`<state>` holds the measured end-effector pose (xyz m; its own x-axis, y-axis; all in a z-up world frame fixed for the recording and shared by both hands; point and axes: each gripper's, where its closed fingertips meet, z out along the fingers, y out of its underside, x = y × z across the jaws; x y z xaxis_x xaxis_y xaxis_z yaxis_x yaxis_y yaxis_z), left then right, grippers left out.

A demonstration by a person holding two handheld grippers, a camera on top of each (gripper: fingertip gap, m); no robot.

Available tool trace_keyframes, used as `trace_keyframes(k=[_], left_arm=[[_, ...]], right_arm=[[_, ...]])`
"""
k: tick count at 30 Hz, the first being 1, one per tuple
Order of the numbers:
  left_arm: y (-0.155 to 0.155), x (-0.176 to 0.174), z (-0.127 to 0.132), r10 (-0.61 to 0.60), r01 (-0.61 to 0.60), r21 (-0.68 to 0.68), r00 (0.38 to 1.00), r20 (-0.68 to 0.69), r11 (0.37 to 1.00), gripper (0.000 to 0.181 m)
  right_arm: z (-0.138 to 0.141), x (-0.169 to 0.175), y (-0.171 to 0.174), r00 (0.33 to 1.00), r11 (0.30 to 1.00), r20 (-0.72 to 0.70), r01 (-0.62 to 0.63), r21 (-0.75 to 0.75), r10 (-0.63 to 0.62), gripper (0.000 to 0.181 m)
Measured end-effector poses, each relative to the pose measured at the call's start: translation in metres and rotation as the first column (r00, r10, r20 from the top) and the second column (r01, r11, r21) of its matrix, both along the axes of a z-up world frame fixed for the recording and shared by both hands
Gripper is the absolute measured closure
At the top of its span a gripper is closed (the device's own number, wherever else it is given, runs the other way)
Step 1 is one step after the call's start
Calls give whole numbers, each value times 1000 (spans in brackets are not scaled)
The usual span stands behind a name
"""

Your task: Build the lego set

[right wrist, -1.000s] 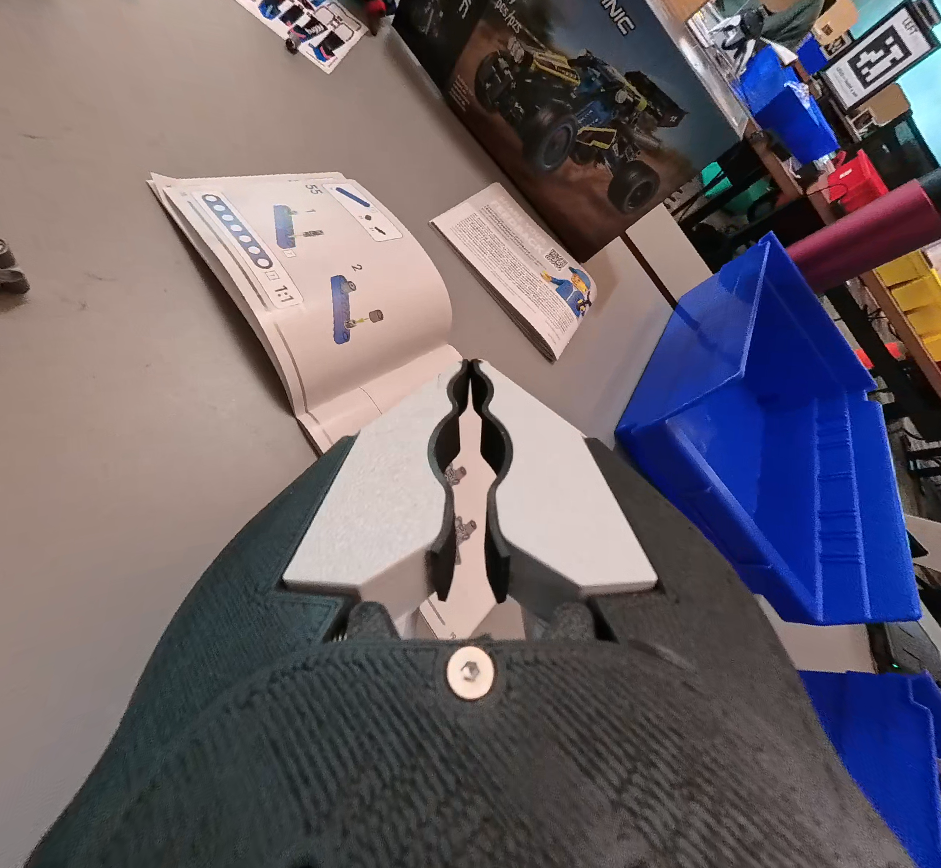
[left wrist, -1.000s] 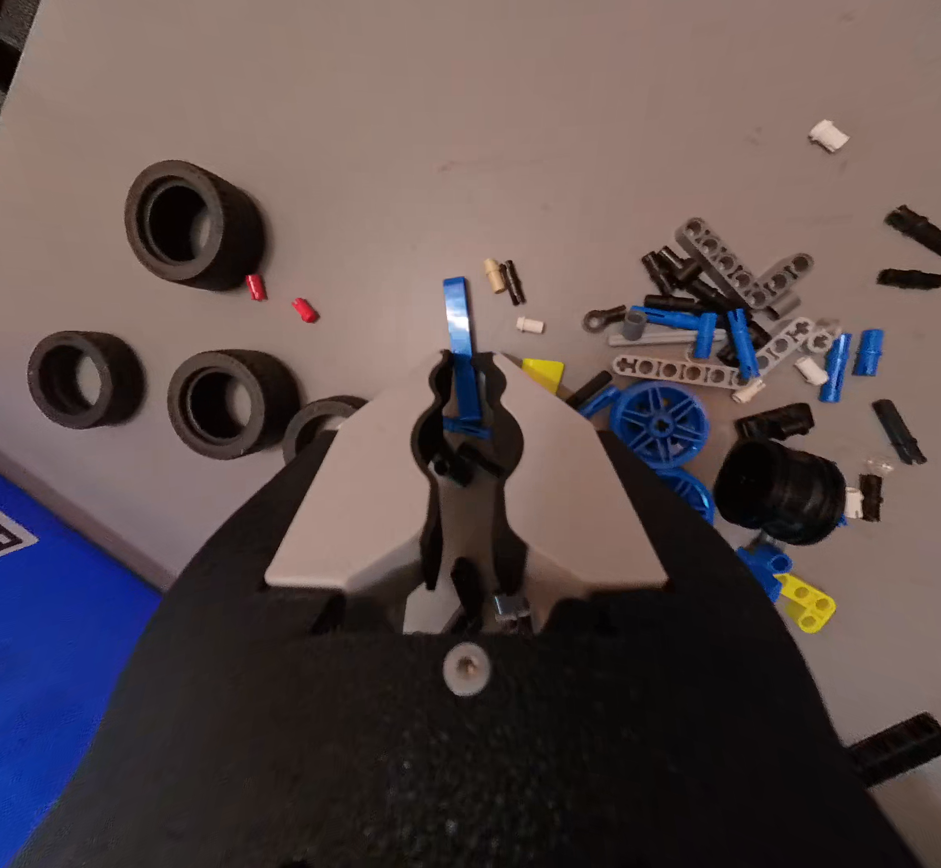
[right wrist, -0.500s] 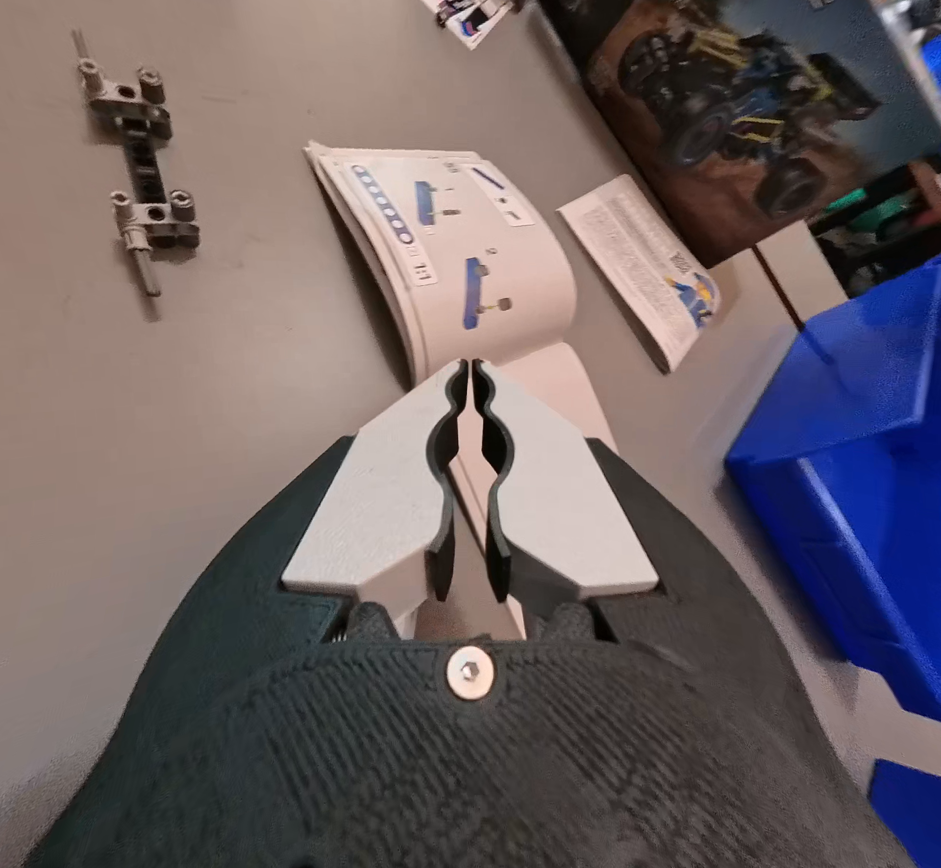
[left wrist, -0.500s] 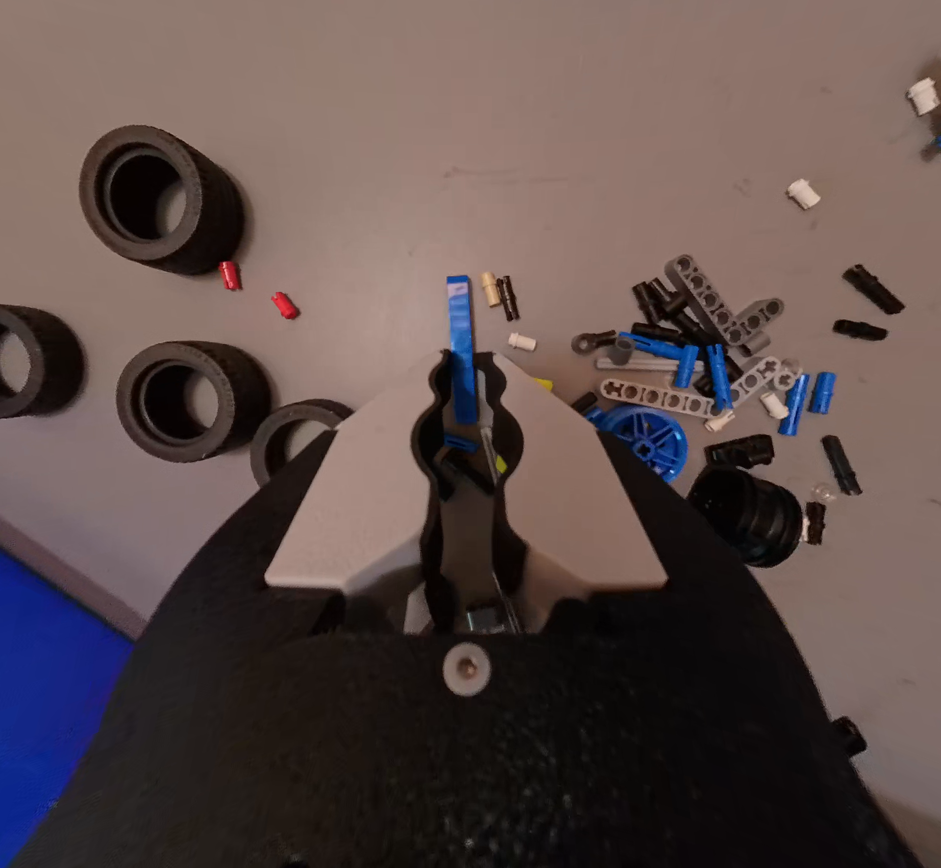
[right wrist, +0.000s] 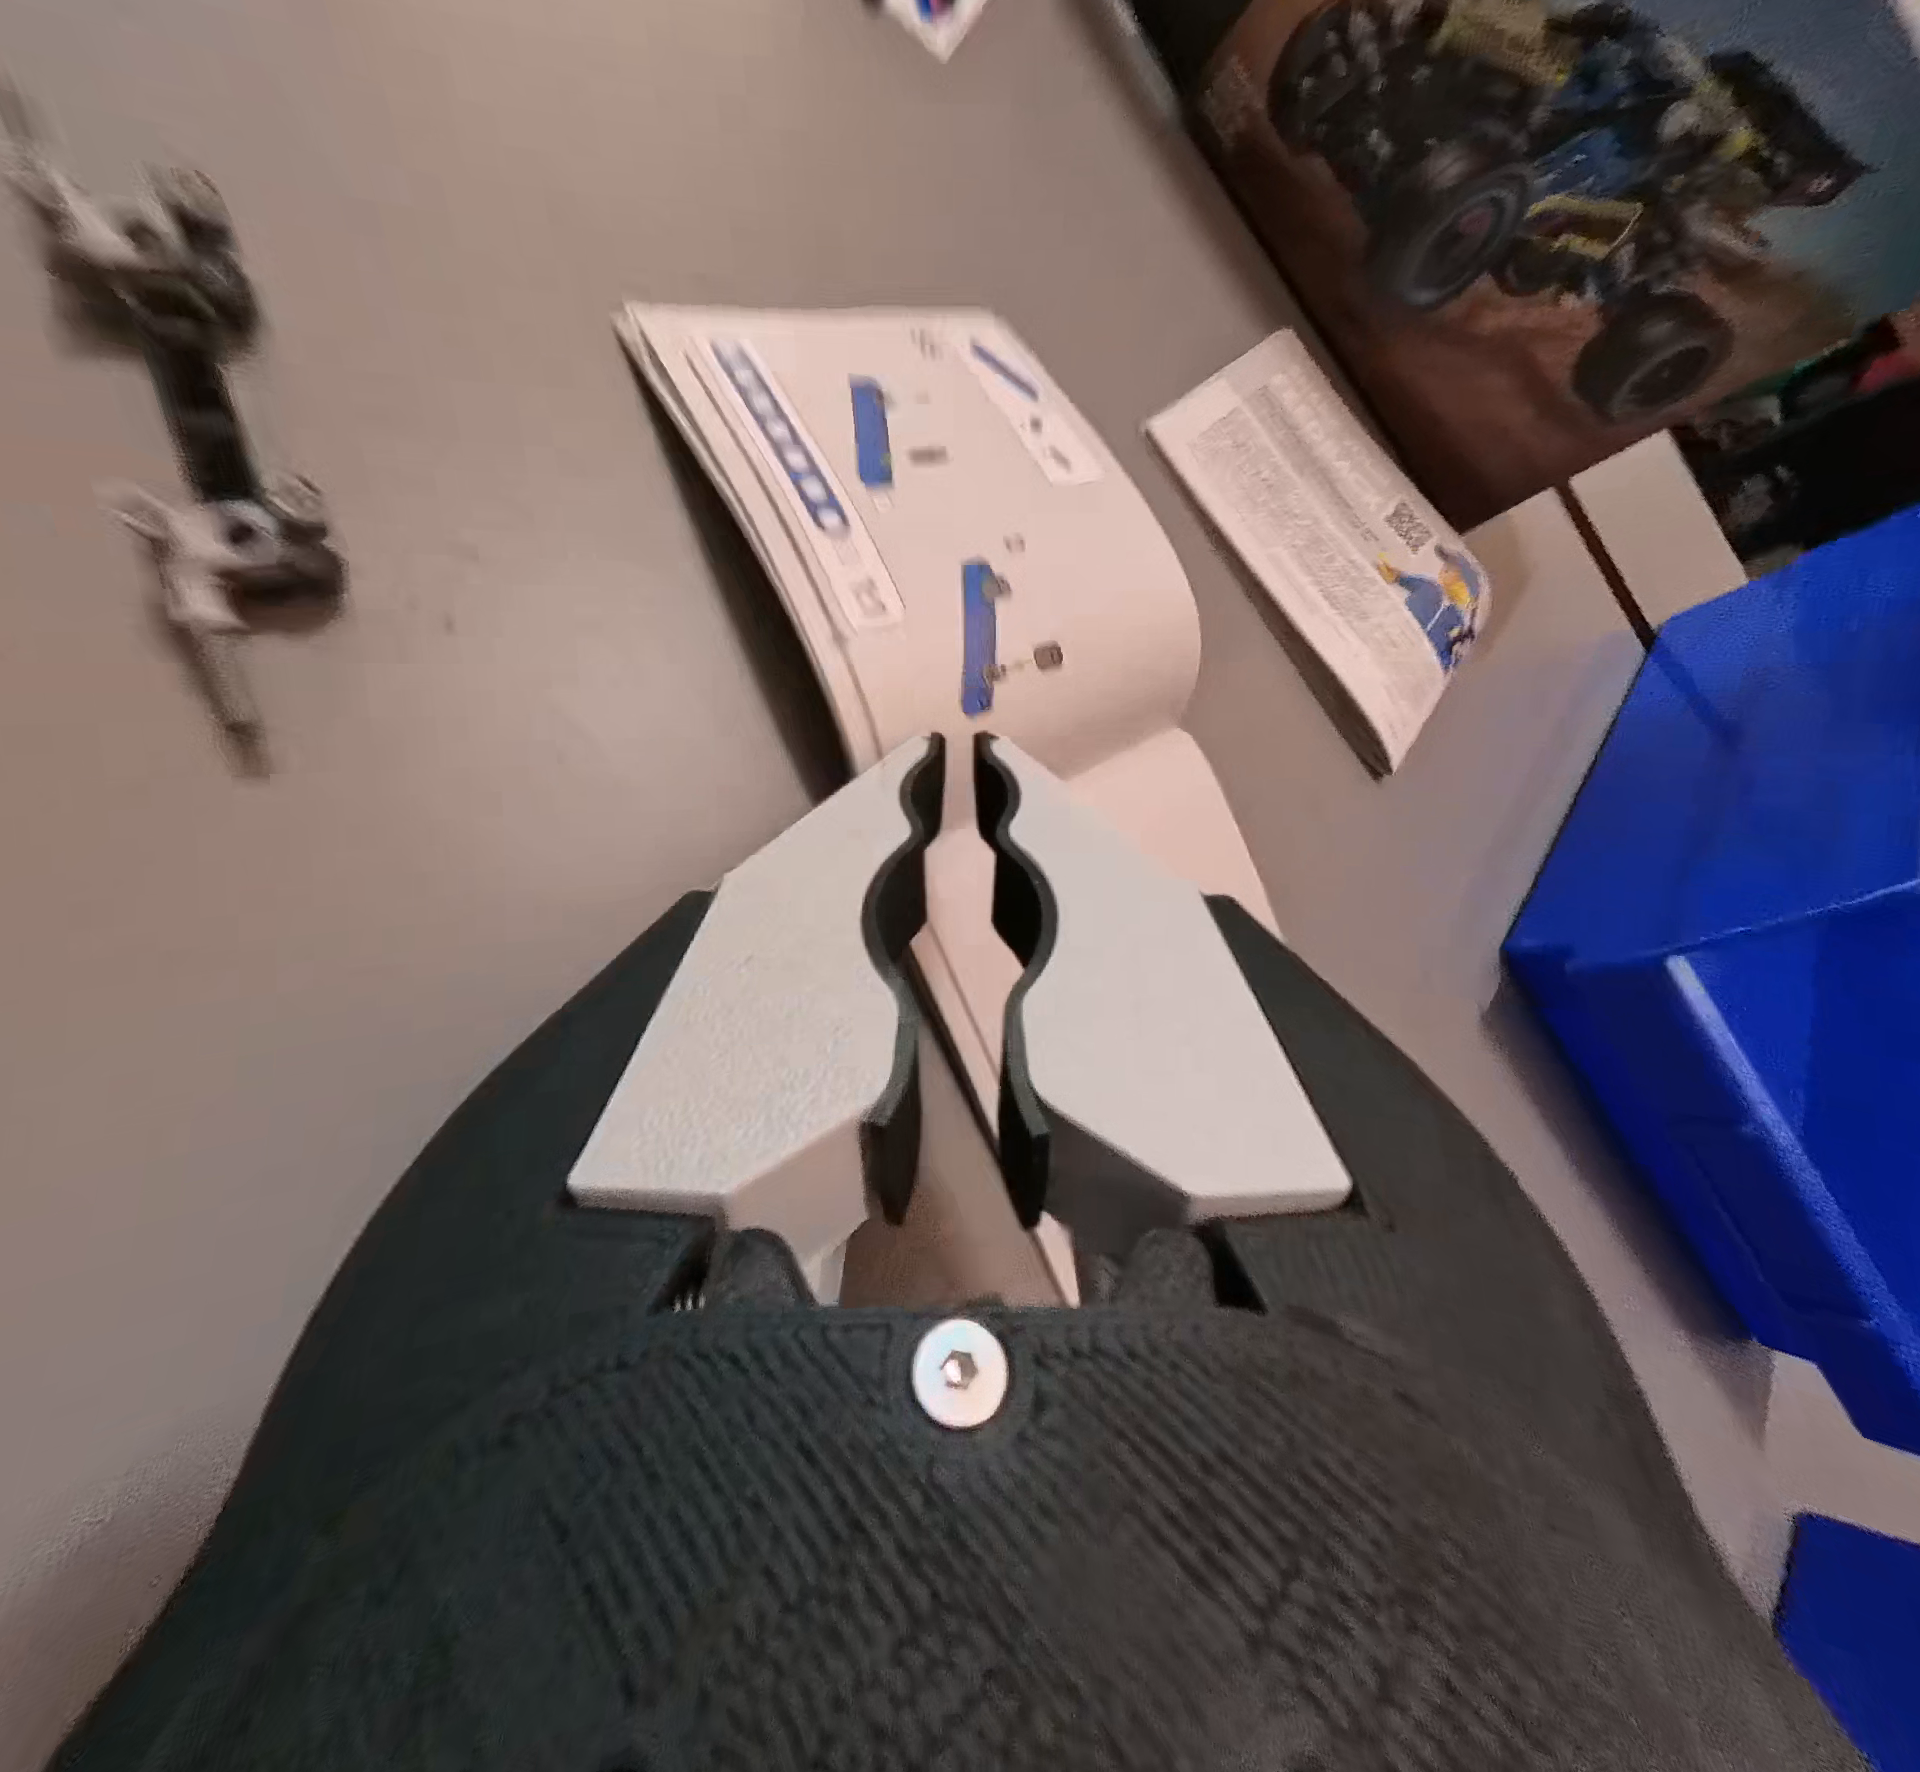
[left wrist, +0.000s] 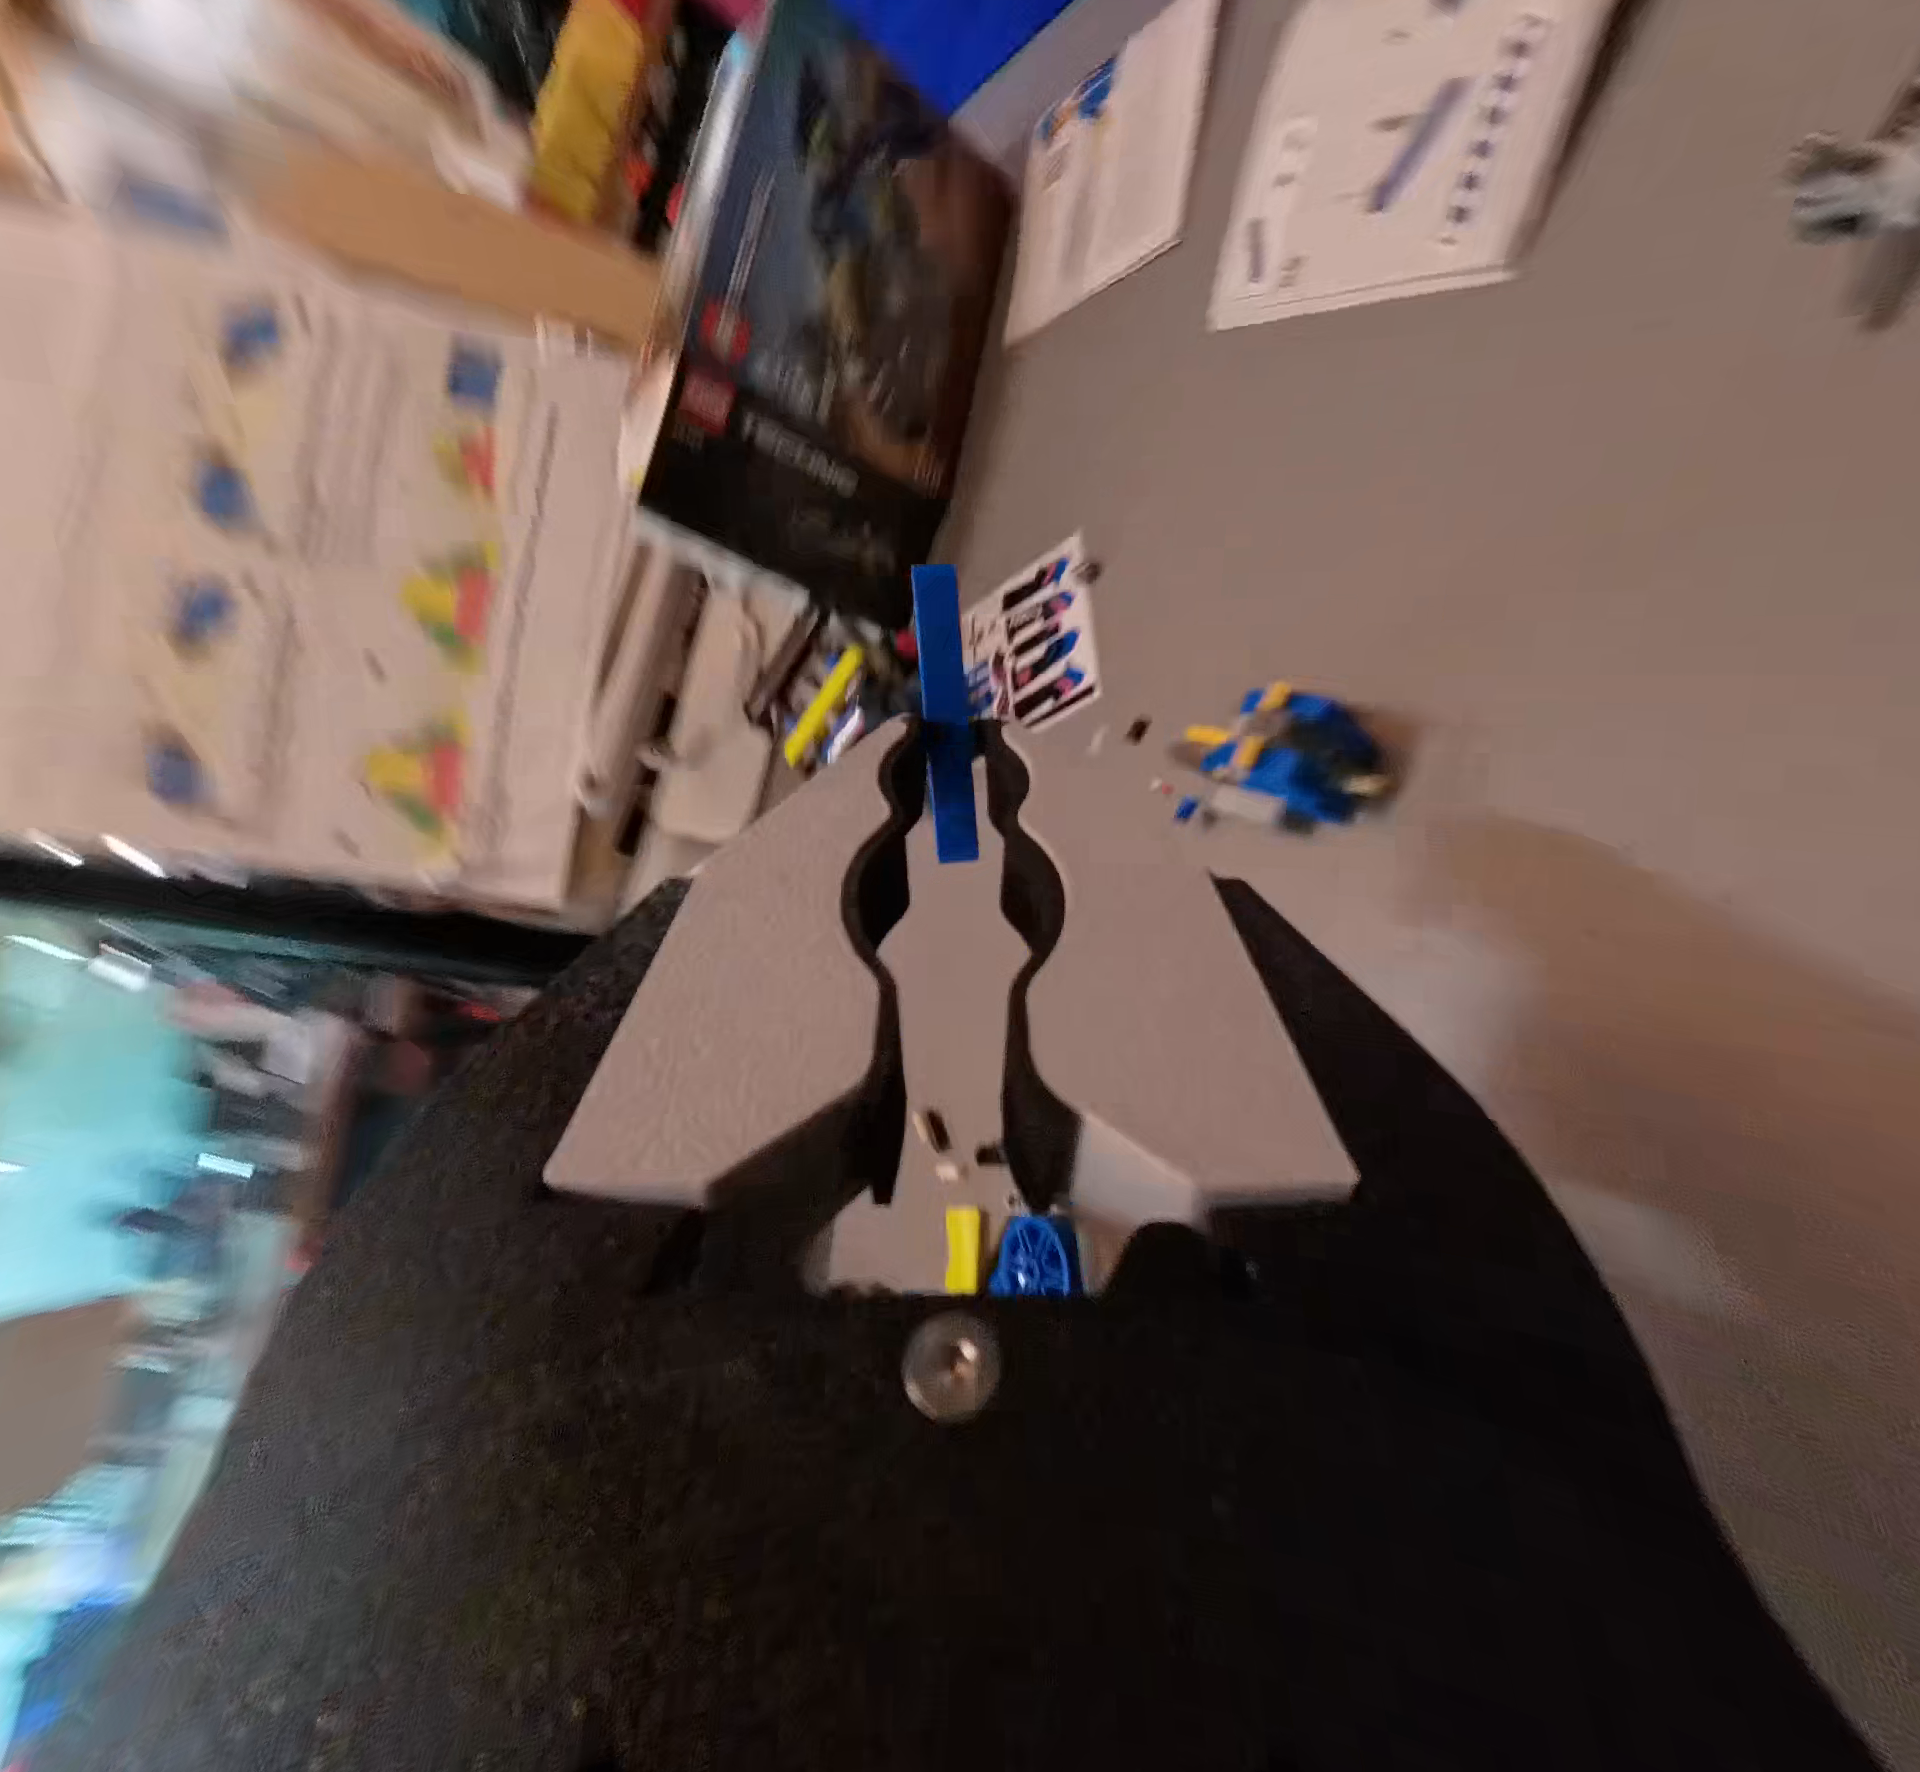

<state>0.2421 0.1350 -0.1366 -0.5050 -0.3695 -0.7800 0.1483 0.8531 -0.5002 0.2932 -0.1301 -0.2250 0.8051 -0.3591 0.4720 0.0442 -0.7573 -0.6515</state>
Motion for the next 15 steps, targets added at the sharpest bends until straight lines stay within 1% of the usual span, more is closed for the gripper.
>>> trace_keyframes(k=[2,4,5,7,9,11,13,15], left_arm=[[-33,-19,-17,-57,36,168,991,122,985,174],[-59,-33,-30,-112,49,280,970,214,959,174],[-70,-39,-31,-143,51,320,952,271,946,174],[-88,-49,-29,-195,57,360,912,361,931,174],[-101,-57,-32,-234,76,378,889,393,923,174],[-110,-62,-37,-274,101,405,876,397,909,174],[-118,-67,-42,-305,134,409,869,389,903,174],[-125,-73,-44,-330,166,404,864,380,900,174]], right_arm=[[25,-24,21,998,991,-30,-42,125,46,171],[42,-61,54,981,950,-118,-113,290,153,164],[46,-76,69,970,929,-148,-132,347,193,162],[45,-99,90,950,905,-199,-146,399,241,160],[41,-113,104,928,887,-256,-137,442,271,154],[40,-120,112,912,866,-286,-127,484,293,154],[44,-126,119,904,837,-268,-153,525,333,158],[44,-129,124,904,831,-250,-172,529,347,160]])
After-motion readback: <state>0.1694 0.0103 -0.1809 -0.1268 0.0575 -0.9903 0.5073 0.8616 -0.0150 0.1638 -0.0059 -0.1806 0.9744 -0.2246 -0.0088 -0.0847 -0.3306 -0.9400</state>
